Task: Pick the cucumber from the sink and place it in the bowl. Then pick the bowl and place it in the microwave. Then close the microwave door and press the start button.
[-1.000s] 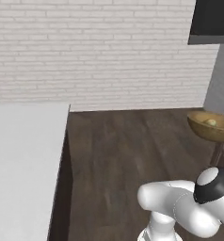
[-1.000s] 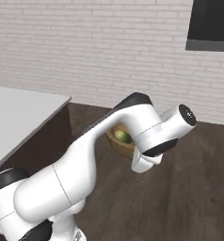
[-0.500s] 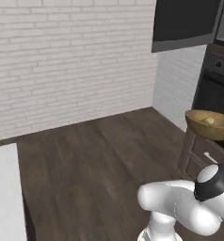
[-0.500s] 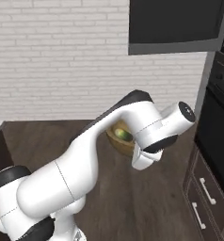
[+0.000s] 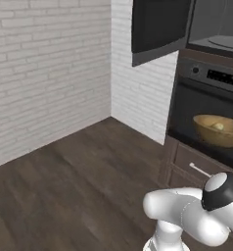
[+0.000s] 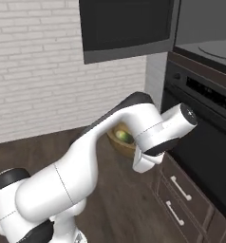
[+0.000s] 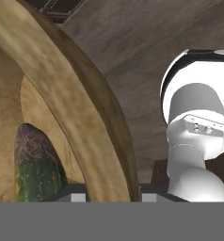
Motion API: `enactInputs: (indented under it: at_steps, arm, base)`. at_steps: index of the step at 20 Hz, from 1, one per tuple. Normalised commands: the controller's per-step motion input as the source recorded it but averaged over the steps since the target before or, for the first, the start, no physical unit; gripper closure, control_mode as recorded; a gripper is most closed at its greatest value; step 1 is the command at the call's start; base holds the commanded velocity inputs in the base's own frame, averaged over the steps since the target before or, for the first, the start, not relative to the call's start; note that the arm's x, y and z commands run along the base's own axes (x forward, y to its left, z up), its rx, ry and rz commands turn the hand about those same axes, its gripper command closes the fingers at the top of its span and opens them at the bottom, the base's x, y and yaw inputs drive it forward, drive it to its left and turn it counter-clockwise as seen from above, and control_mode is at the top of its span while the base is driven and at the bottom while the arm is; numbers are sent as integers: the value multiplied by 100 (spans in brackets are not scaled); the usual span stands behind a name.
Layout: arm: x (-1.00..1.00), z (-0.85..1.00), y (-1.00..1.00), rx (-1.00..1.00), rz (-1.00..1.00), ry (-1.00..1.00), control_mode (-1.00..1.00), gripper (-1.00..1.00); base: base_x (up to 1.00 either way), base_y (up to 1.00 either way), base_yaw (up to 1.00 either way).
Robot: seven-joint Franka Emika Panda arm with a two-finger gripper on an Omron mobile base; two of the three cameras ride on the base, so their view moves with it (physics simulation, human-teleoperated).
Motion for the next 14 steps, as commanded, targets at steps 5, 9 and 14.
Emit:
enactInputs:
  at_steps: [5,9,14]
  arm:
    - [0,0,0,0,0,0,100,100]
    - [0,0,0,0,0,0,100,100]
    - [0,0,0,0,0,0,100,100]
  base:
    - [68,0,-54]
    - [91,0,-55]
    - [92,4,-49]
